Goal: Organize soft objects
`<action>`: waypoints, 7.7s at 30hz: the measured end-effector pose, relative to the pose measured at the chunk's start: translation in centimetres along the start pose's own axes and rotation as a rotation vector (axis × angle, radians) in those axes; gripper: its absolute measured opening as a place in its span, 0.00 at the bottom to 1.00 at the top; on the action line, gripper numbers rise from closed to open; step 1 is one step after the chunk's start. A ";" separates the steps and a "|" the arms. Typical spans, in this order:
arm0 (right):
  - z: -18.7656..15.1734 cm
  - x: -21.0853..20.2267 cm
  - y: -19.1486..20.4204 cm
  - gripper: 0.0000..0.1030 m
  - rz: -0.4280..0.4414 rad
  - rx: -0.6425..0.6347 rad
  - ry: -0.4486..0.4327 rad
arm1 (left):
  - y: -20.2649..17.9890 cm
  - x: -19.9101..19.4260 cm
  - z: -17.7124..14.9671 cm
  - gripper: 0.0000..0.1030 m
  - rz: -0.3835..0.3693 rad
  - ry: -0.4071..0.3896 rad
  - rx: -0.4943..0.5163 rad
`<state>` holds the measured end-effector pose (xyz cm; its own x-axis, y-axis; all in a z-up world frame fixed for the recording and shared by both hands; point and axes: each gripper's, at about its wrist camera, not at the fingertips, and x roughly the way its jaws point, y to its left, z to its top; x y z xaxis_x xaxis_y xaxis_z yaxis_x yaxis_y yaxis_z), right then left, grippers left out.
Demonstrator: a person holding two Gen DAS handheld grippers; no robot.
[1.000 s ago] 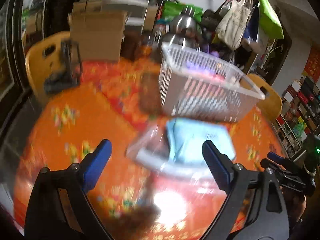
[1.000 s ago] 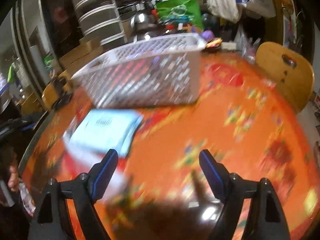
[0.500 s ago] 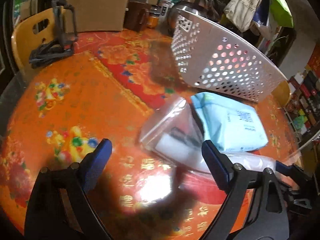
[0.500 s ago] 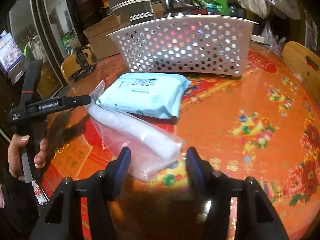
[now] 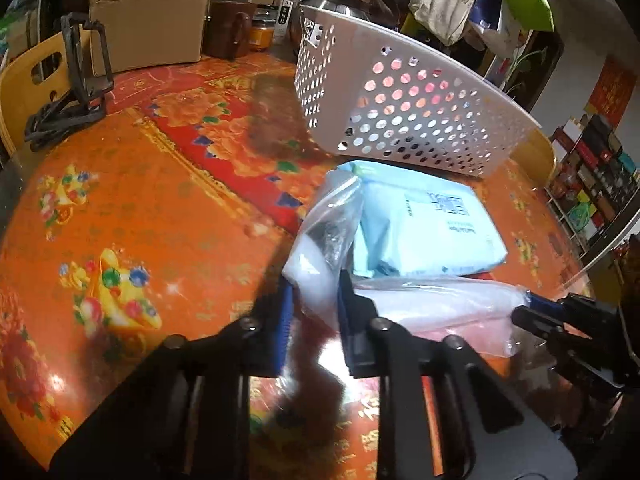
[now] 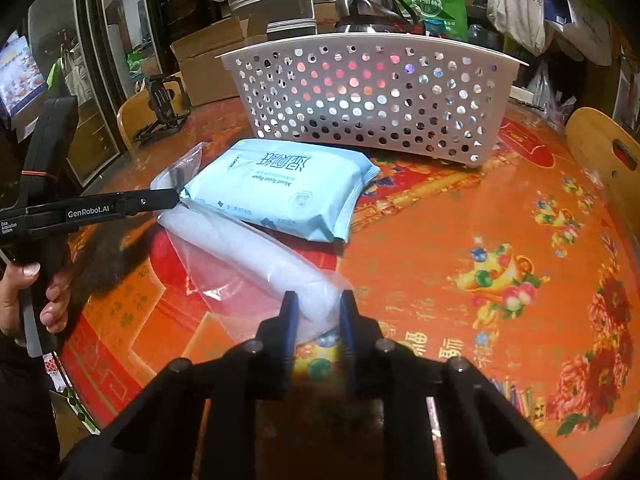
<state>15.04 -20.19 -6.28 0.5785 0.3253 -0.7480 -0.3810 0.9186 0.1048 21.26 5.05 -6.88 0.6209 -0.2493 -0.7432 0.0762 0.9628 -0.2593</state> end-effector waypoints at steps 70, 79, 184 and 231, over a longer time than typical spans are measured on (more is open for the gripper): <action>24.0 -0.6 -13.2 0.65 -0.205 -0.066 -0.231 | -8.0 1.3 23.0 0.81 0.020 -0.271 -0.048; 22.9 0.0 -13.4 0.78 -0.234 -0.043 -0.232 | -7.6 1.8 21.2 0.84 0.038 -0.245 0.011; 22.9 -8.4 -3.0 0.24 -0.076 -0.137 -0.320 | -15.0 -9.7 20.1 0.36 -0.098 -0.300 0.259; 15.7 -8.5 -6.6 0.92 -0.088 0.004 -0.322 | -11.7 -9.7 13.3 1.00 0.081 -0.407 0.222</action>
<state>23.98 -25.45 9.70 0.8072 0.2985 -0.5091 -0.3174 0.9469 0.0520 24.74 -2.44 11.60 0.8837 -0.1536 -0.4421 0.1521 0.9876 -0.0389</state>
